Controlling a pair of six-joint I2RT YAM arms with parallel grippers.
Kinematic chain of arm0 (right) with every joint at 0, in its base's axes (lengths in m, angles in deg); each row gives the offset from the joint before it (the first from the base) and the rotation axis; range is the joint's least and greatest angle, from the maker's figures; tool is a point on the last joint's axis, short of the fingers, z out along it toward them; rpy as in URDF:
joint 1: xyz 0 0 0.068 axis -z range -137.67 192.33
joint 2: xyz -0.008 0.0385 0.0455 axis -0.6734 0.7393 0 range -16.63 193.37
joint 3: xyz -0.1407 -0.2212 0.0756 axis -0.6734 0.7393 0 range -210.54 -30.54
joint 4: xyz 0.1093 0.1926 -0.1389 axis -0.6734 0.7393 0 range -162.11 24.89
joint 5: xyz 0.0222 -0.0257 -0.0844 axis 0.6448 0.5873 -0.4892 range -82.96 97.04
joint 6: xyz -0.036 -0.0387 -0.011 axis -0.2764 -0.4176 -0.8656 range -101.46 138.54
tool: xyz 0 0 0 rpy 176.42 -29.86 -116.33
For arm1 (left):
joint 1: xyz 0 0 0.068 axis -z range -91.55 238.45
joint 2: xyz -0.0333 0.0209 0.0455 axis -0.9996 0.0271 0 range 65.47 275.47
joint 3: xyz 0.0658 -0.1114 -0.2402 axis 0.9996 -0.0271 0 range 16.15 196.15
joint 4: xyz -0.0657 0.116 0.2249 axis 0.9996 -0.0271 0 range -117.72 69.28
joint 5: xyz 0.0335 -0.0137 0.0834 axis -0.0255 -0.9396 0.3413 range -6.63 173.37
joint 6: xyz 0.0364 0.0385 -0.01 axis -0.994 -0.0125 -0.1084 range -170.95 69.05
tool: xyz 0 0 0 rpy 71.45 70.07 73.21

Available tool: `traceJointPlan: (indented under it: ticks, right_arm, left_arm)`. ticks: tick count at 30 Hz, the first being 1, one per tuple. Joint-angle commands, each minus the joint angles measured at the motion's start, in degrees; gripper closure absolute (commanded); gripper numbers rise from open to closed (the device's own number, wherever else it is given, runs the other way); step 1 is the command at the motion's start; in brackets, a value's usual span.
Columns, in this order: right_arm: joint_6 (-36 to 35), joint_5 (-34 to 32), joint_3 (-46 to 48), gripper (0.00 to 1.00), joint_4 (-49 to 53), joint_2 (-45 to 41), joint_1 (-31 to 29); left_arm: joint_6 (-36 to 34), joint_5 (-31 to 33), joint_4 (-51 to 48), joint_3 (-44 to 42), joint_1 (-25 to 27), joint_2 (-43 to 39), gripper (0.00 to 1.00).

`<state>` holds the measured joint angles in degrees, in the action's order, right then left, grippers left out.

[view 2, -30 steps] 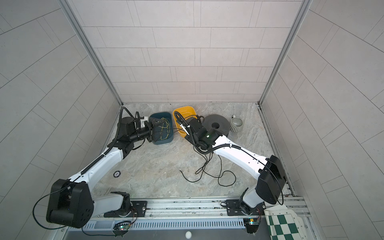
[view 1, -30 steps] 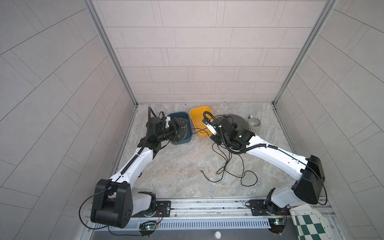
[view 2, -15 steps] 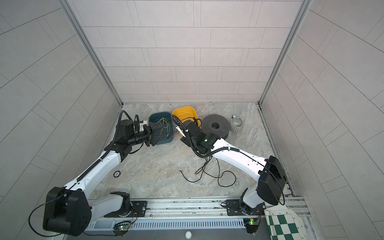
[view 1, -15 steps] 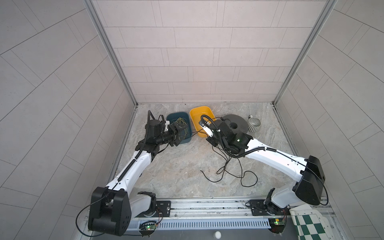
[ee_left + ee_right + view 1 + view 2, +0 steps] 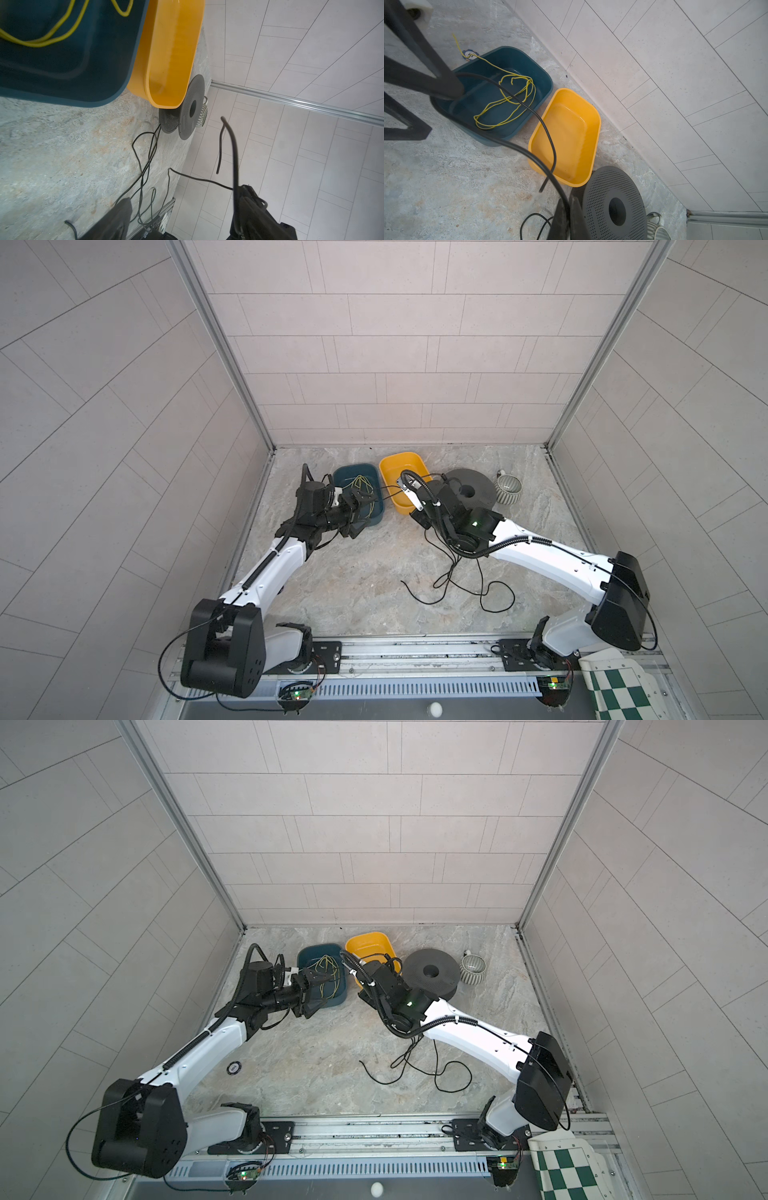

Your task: Wrap the cables

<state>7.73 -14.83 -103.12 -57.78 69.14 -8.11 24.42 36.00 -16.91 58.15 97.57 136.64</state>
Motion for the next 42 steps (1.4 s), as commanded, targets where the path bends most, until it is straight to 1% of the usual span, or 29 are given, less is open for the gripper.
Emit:
traceJointPlan:
  ticks: [1, 4, 7, 11, 14, 15, 16, 17, 18, 20, 21, 22, 24, 26, 28, 33, 35, 38, 39, 41, 42]
  right_arm:
    - [-1.24, 2.40, 1.11, 1.00, -1.33, -1.42, -1.16]
    - [-1.58, 3.10, 1.35, 1.00, -1.23, -1.14, -1.81]
    - [-1.75, 4.04, 1.69, 1.00, -1.48, -1.05, -2.47]
    - [-1.25, 4.64, 1.83, 1.00, -1.28, -0.55, -2.96]
    - [-0.14, 4.38, 1.74, 1.00, -0.19, 0.05, -2.92]
    - [0.41, 4.39, 1.73, 0.97, 0.35, 0.12, -2.91]
    - [0.98, 4.70, 1.65, 0.90, 1.12, 0.07, -2.92]
    - [1.57, 5.02, 1.65, 0.86, 1.89, -0.04, -2.91]
    - [2.39, 5.37, 1.71, 0.78, 2.76, -0.23, -2.91]
    - [4.34, 5.64, 1.90, 0.56, 4.75, -1.21, -2.94]
    - [5.43, 5.94, 1.99, 0.46, 5.80, -1.83, -2.83]
    - [6.73, 6.36, 2.08, 0.38, 7.37, -2.62, -2.78]
    - [9.73, 6.95, 2.07, 0.29, 10.74, -4.50, -2.72]
    - [13.32, 8.49, 1.63, 0.22, 15.13, -6.49, -2.60]
    - [17.01, 11.10, 1.13, 0.20, 20.28, -8.41, -2.52]
    - [25.71, 12.39, 1.97, 0.19, 31.67, -11.81, -2.18]
    - [29.21, 15.52, 2.24, 0.19, 35.69, -12.53, -1.95]
    - [33.98, 25.88, 4.72, 0.18, 35.86, -14.30, -2.03]
    - [36.13, 27.69, 5.86, 0.19, 35.60, -14.79, -2.24]
    - [41.02, 28.04, 8.08, 0.20, 35.15, -15.73, -2.86]
    - [43.24, 29.97, 9.51, 0.21, 34.18, -16.22, -3.12]
  left_arm:
    - [3.33, 0.46, 5.88, -0.66, 0.19, 0.26, 0.15]
    - [4.70, 1.28, 7.36, -0.38, 0.20, 0.67, 0.14]
    - [5.73, 2.32, 8.64, -0.29, 0.19, 0.77, 0.22]
    - [6.59, 2.59, 9.86, -0.02, 0.21, 1.10, 0.46]
    - [6.52, 2.51, 9.68, 0.10, 0.19, 1.08, 0.66]
    - [6.16, 2.55, 9.46, 0.16, 0.17, 1.14, 0.76]
    - [5.59, 2.55, 8.89, 0.41, 0.08, 1.12, 0.84]
    - [4.98, 2.55, 8.24, 0.76, 0.04, 1.29, 0.92]
    - [4.15, 2.43, 7.35, 1.28, -0.05, 1.35, 0.97]
    - [1.78, 2.38, 4.80, 2.79, -0.16, 1.64, 1.00]
    - [0.47, 2.53, 3.58, 3.76, -0.29, 1.68, 1.00]
    - [-0.93, 2.64, 2.42, 4.72, -0.38, 1.66, 1.00]
    - [-3.76, 2.74, -0.33, 6.90, -0.48, 1.75, 1.00]
    - [-7.53, 2.94, -4.88, 9.59, -0.51, 2.10, 1.00]
    - [-11.30, 3.50, -9.22, 12.28, -0.50, 2.51, 1.00]
    - [-15.59, 2.72, -12.76, 15.96, -0.54, 3.68, 1.00]
    - [-18.51, 3.57, -16.14, 17.97, -0.52, 3.89, 1.00]
    - [-21.11, 5.00, -18.74, 19.63, -0.58, 4.06, 1.00]
    - [-21.14, 5.13, -18.61, 19.83, -0.51, 4.13, 1.00]
    - [-21.45, 4.98, -18.44, 20.33, -0.57, 4.37, 1.00]
    - [-21.81, 5.16, -18.81, 20.67, -0.55, 4.31, 1.00]
